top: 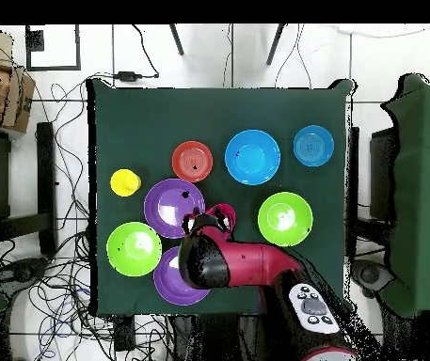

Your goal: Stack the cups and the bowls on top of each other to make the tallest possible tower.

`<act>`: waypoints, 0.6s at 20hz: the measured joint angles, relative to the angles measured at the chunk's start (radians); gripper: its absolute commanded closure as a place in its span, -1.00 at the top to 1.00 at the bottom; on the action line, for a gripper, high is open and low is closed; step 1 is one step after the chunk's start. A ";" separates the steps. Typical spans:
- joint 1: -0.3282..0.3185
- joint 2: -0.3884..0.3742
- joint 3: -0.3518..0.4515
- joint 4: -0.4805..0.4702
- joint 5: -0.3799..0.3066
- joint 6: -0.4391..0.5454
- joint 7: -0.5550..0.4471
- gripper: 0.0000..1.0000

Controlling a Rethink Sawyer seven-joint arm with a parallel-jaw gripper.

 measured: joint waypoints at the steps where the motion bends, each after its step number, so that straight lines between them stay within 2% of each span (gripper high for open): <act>1: 0.000 0.000 -0.002 0.000 0.000 0.000 0.002 1.00; 12: 0.001 0.042 -0.023 0.000 0.000 -0.002 0.008 1.00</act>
